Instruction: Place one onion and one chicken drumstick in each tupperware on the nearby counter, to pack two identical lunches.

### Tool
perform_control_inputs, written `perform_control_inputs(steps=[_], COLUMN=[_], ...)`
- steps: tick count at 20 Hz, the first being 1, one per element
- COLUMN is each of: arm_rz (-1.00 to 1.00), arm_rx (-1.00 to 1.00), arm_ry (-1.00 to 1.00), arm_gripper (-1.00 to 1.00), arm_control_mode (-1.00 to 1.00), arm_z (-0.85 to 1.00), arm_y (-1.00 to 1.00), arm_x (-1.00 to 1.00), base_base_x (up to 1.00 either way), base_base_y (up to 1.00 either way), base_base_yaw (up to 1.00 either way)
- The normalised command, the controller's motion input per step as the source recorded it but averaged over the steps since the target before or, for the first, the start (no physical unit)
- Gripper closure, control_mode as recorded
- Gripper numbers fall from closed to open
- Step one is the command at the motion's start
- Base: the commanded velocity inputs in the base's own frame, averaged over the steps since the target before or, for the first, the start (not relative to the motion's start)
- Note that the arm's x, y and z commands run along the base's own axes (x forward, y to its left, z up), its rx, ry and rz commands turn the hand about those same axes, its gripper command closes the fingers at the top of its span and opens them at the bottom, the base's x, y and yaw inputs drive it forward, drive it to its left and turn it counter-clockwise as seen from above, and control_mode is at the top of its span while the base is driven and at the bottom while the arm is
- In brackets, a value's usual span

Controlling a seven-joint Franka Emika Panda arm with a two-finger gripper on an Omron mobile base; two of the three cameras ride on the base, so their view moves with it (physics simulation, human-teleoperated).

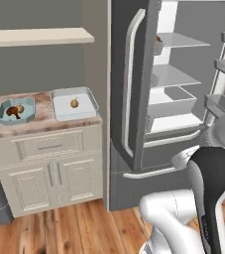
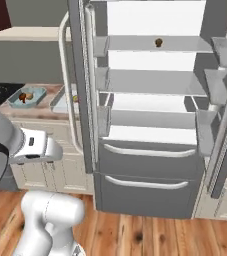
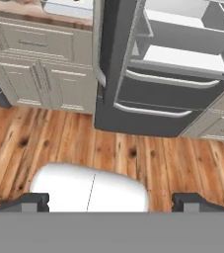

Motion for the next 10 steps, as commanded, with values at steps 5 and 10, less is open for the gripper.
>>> perform_control_inputs(steps=[5, 10], arm_rz=[0.00, 0.00], arm_rx=[0.00, 0.00], arm_ry=[0.00, 0.00], arm_gripper=[-1.00, -1.00], arm_control_mode=[1.00, 1.00], arm_z=[0.00, 0.00], arm_y=[0.00, 0.00], arm_x=[0.00, 0.00], base_base_x=[0.00, 0.12], base_base_y=[-1.00, -0.85], base_base_yaw=[0.00, 0.00])
